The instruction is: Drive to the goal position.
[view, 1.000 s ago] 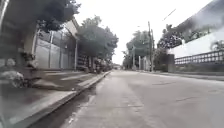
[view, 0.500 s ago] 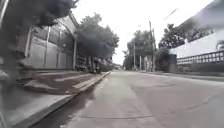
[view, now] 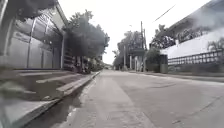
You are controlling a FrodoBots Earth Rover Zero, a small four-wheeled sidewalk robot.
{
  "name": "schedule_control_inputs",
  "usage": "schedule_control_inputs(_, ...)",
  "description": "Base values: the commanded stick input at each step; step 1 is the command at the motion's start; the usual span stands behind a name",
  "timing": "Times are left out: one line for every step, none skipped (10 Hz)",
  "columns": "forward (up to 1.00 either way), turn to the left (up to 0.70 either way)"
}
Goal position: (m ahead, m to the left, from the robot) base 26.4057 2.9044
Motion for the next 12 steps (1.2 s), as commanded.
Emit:
schedule_control_inputs(0.70,0.00)
schedule_control_inputs(0.70,0.00)
schedule_control_inputs(0.70,0.00)
schedule_control_inputs(0.70,0.00)
schedule_control_inputs(0.70,0.00)
schedule_control_inputs(0.70,0.00)
schedule_control_inputs(0.70,0.00)
schedule_control_inputs(0.70,0.00)
schedule_control_inputs(0.70,0.00)
schedule_control_inputs(0.70,0.00)
schedule_control_inputs(0.70,0.00)
schedule_control_inputs(0.70,0.00)
